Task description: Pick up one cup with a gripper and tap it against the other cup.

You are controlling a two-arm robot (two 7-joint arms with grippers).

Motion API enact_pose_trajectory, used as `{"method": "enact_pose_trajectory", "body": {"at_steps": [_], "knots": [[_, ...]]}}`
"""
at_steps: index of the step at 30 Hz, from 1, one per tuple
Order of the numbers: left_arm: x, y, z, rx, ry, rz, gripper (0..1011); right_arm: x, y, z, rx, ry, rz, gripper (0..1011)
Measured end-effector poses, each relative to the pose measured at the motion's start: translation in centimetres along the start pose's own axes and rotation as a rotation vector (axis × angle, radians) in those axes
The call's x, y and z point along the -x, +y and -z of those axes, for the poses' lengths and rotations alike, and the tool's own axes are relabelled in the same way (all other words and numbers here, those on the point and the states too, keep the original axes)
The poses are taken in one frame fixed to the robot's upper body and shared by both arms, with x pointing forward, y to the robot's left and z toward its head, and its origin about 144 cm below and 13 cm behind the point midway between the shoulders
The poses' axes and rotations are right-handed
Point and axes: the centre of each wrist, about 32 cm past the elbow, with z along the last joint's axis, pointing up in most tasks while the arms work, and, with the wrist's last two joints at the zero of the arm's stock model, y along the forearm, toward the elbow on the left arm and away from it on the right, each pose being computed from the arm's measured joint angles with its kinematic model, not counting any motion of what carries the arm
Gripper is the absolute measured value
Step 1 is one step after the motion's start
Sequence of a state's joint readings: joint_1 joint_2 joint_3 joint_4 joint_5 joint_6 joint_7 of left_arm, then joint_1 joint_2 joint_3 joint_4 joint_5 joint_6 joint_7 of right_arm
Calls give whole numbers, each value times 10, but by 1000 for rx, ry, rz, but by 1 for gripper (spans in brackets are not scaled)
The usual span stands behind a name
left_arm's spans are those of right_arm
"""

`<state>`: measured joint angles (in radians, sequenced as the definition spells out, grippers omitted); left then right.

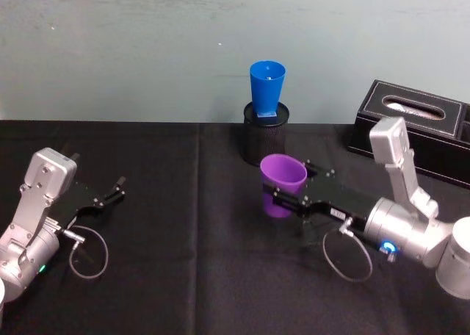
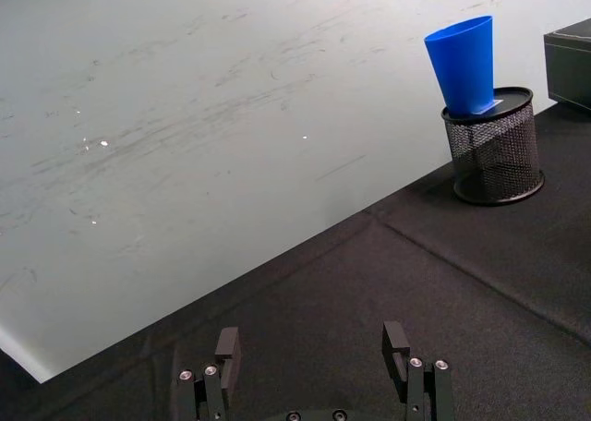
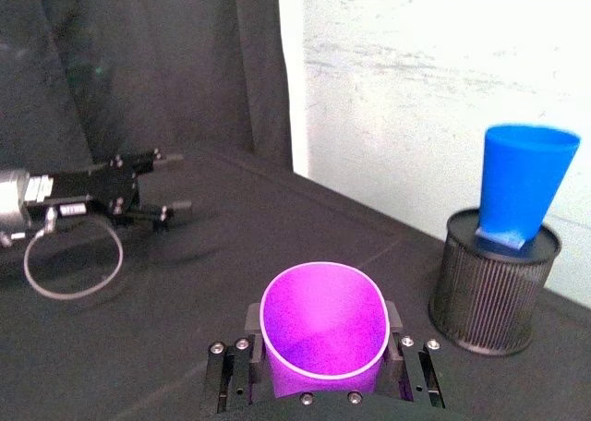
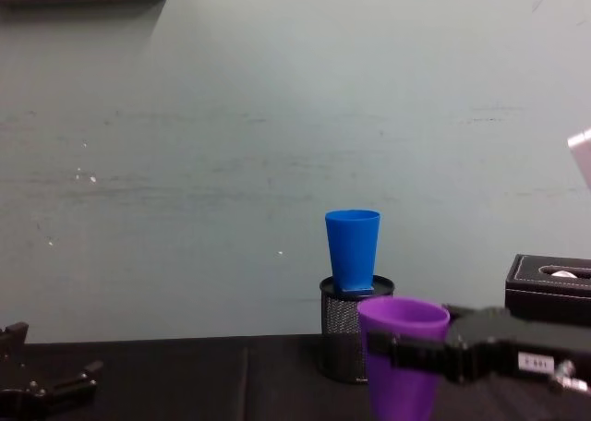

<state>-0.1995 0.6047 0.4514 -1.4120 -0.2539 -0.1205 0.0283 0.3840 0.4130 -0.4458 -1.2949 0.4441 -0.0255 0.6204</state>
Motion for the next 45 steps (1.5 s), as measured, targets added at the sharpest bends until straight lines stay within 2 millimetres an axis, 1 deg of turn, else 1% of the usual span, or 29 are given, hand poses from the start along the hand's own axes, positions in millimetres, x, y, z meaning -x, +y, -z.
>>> {"method": "enact_pose_trajectory", "body": {"at_steps": [12, 21, 30, 45], "knots": [[0, 0, 0, 0, 0, 0, 1011, -20, 10, -49, 1, -2, -12, 724], [0, 0, 0, 0, 0, 0, 1011, -23, 12, -72, -18, -27, -17, 724], [0, 0, 0, 0, 0, 0, 1011, -21, 12, -81, -18, -42, -23, 724], [0, 0, 0, 0, 0, 0, 1011, -22, 12, -80, -20, -40, -20, 724]]}}
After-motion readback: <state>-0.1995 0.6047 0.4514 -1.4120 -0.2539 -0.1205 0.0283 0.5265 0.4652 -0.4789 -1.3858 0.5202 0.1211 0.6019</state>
